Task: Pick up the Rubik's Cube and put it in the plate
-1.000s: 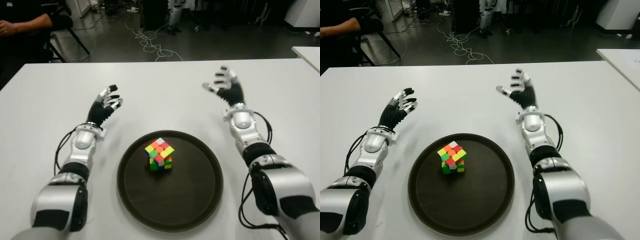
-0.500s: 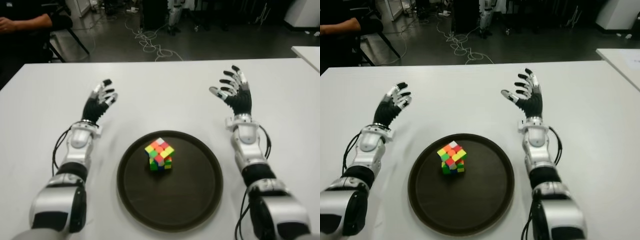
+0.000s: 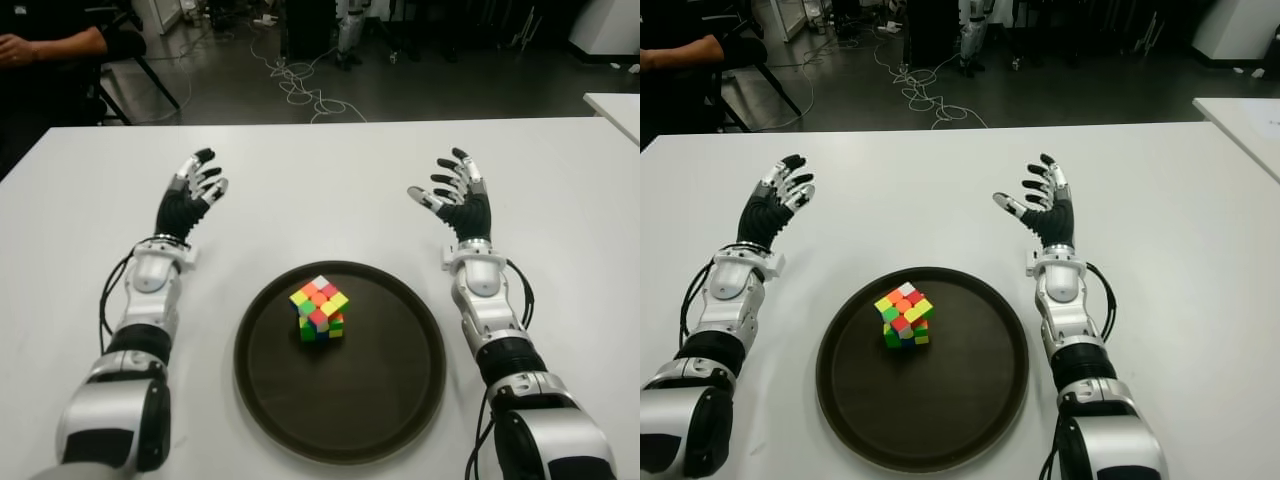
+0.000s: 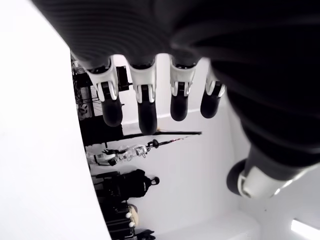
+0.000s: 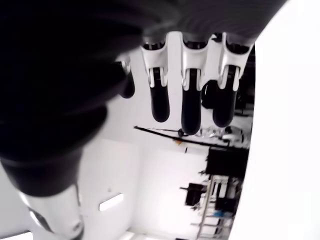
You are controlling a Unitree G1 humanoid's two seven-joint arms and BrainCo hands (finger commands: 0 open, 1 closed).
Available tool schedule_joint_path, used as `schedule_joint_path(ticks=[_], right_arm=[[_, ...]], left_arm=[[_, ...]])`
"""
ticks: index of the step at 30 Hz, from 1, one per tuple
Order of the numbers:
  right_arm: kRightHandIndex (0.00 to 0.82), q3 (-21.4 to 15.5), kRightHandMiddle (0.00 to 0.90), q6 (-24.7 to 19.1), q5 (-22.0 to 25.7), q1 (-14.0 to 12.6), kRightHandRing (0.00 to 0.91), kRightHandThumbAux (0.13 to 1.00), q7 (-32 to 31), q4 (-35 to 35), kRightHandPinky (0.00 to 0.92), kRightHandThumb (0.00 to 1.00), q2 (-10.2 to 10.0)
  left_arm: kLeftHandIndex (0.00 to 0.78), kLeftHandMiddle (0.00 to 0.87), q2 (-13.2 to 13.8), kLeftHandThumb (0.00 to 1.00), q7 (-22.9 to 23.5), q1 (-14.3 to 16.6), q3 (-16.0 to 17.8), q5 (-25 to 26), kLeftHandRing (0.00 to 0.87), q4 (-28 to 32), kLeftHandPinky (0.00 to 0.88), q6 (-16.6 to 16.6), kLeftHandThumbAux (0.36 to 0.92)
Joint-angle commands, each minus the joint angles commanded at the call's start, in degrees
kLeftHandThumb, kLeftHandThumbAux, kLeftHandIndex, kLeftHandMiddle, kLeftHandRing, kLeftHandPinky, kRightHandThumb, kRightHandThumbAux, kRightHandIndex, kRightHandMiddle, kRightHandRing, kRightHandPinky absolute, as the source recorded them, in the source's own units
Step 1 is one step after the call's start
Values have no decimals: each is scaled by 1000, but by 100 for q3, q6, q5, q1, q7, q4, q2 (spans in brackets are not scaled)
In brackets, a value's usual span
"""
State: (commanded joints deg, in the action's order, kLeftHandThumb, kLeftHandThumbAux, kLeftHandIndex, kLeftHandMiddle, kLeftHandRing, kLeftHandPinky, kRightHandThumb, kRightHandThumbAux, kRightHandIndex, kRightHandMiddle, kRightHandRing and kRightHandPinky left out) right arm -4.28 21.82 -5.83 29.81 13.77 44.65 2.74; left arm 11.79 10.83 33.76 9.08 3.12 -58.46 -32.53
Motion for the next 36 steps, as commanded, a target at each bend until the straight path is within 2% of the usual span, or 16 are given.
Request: schedule_joint_path(ticks=[9,12,20,29,36], right_arm=[[167,-8,246,205,-51,52,277,749,64,250,327,21,15],[170,7,249,288,-100,117,280,739,98,434,328,23,45],[166,2,242,352,-104,406,278,742,108,1062,331,17,123],[165,-72,242,271,42,602,282,766,15,1401,344,1,121],[177,-60,251,246,9,658,284,767,53,1460,341,0,133]], left_arm=[[51,109,-1,205,-31,-87,15,31,114,131,129,271,677],[53,111,-4,207,-112,-2,18,-6,114,-73,127,319,689],[54,114,107,211,-299,275,-22,-142,120,-655,135,463,679],[64,129,110,263,-264,342,11,-135,128,-806,140,329,701],[66,125,97,261,-198,335,2,-139,125,-815,135,245,703]])
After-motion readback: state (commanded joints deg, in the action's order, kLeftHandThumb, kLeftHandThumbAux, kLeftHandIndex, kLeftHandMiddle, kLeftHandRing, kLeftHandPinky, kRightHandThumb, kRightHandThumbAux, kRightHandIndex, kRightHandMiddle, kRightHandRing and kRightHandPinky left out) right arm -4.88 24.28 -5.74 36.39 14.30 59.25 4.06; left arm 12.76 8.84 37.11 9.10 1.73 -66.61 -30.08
